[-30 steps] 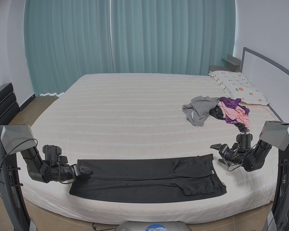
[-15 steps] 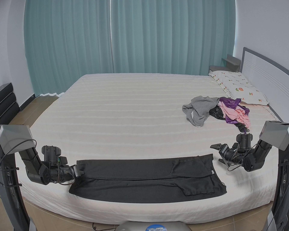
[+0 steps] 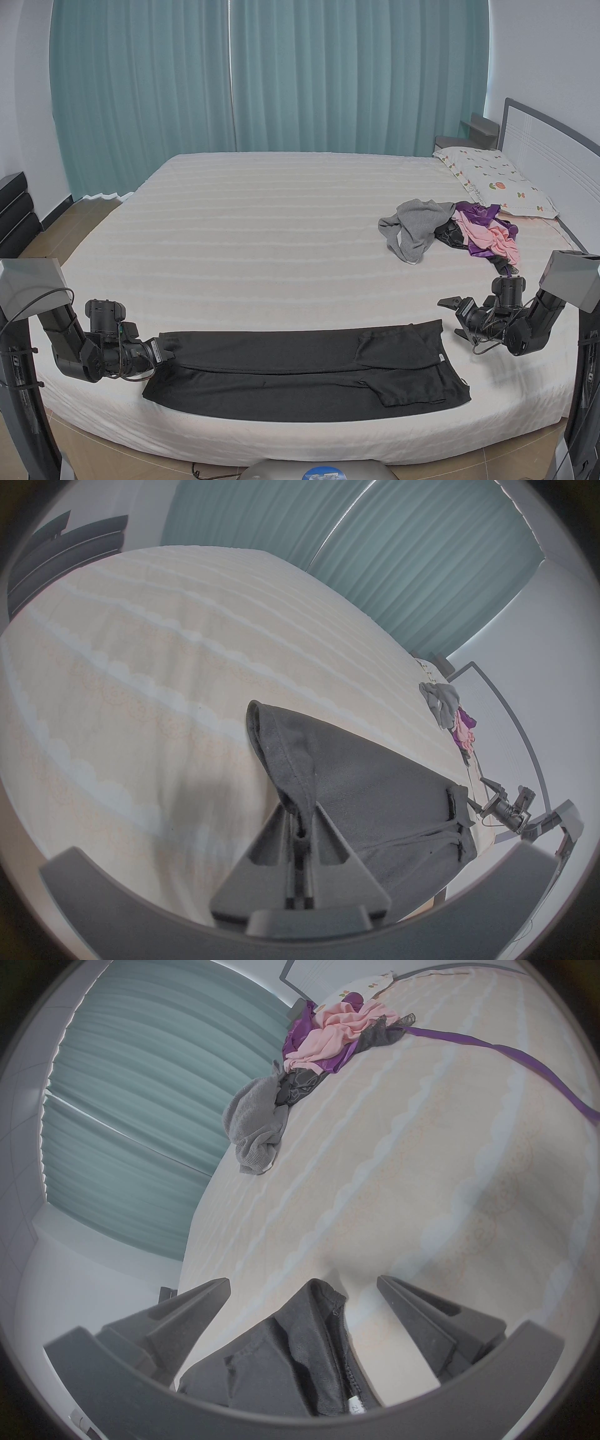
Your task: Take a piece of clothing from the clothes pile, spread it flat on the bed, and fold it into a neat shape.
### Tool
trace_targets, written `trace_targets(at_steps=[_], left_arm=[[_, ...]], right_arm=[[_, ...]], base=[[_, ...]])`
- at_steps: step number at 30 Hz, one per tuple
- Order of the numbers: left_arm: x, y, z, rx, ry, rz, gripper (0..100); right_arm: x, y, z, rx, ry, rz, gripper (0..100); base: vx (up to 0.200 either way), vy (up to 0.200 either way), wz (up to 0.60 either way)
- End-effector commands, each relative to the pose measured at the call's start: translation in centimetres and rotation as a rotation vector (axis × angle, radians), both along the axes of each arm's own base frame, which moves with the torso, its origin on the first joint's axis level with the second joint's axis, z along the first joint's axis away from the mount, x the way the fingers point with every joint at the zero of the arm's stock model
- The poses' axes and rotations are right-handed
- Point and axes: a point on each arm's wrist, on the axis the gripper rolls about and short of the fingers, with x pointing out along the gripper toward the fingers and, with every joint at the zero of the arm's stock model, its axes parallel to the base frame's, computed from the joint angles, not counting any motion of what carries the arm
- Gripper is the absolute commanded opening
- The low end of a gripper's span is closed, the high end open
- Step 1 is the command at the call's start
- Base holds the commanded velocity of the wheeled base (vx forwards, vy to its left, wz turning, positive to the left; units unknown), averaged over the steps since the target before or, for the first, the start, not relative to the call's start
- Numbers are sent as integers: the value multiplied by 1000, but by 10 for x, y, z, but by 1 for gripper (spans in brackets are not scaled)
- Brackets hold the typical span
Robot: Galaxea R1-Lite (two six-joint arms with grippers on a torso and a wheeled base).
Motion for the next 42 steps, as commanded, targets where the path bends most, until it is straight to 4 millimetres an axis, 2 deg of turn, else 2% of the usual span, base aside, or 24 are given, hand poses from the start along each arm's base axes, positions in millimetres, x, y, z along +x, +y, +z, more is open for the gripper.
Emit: trace_targets(at_steps=[1,9,12,26,31,37,42], left_arm=[[1,-1,0,-5,-2,3,0],[7,-1,3,-21,-39,16,0],[12,-8,7,-42,-69,18,0],[8,-29,16,-50,-73,1,0],[8,-40,26,-74,-85,35,0],[4,-55,48,-92,-130,1,0],[4,-70,57,-69,-139,-17,0]], right_arm=[[1,0,2,6,-6,-5,100],[1,1,1,7,-7,-3,100],[1,1,1,7,-7,-1,100],[1,1,1,6,-6,0,100],[1,1,1,8,-6,-1,100],[0,2,1,6,-5,1,100],[0,2,0,6,-3,1,100]], base=[[-200,200,0],[-50,50,0],[0,0,0],[0,-200,0],[0,-200,0],[0,-200,0],[0,-200,0]])
